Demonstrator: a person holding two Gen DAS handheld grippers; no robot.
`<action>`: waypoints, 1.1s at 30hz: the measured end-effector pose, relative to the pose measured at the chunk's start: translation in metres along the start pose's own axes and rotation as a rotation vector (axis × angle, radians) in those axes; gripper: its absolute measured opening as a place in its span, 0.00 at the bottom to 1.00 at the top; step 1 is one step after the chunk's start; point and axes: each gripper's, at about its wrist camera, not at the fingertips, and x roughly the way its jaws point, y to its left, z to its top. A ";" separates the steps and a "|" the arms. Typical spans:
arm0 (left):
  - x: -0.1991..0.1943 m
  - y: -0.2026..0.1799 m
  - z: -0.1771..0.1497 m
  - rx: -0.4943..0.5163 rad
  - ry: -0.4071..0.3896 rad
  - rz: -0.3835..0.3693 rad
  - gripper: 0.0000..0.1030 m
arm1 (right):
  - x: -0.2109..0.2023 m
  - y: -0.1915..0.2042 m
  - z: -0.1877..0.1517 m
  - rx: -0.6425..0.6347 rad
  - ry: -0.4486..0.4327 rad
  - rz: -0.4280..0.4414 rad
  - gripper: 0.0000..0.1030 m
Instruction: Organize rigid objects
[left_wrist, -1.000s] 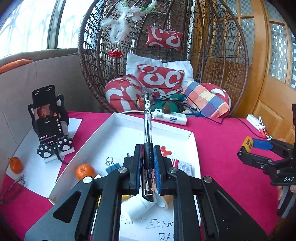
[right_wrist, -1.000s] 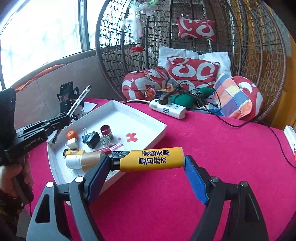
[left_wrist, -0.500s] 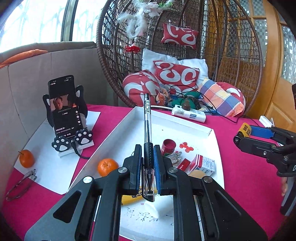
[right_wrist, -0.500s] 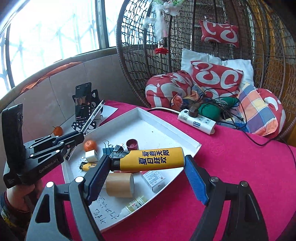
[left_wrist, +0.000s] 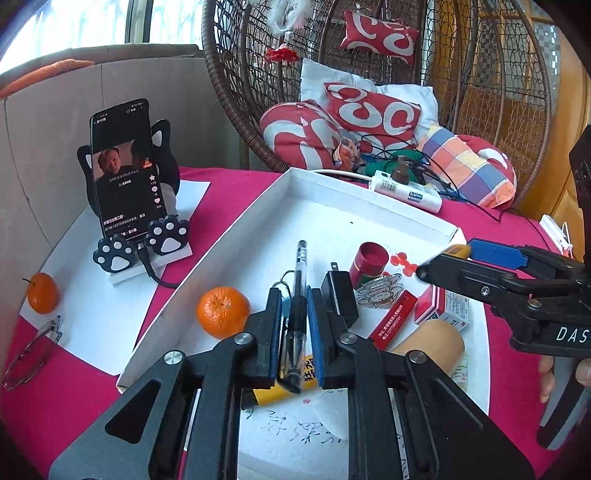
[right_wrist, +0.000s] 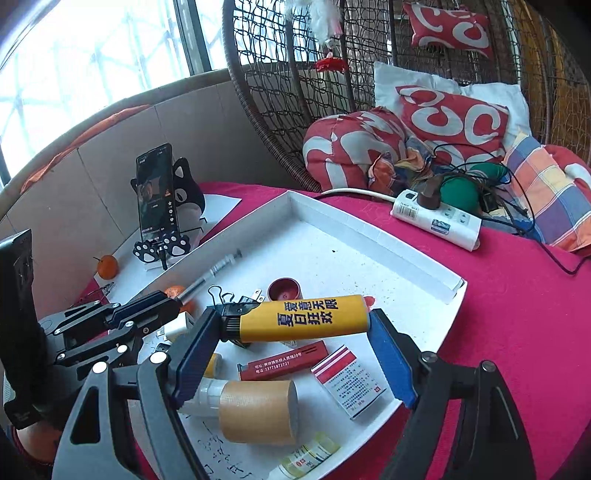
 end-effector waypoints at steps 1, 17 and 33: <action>0.000 0.000 -0.001 0.001 0.001 -0.001 0.50 | 0.002 -0.001 -0.002 0.005 0.001 -0.001 0.80; -0.040 -0.023 -0.007 0.046 -0.118 -0.021 0.90 | -0.072 -0.021 -0.026 0.054 -0.173 -0.044 1.00; -0.127 -0.078 0.004 0.069 -0.278 0.093 0.90 | -0.216 -0.066 -0.054 0.094 -0.500 -0.446 1.00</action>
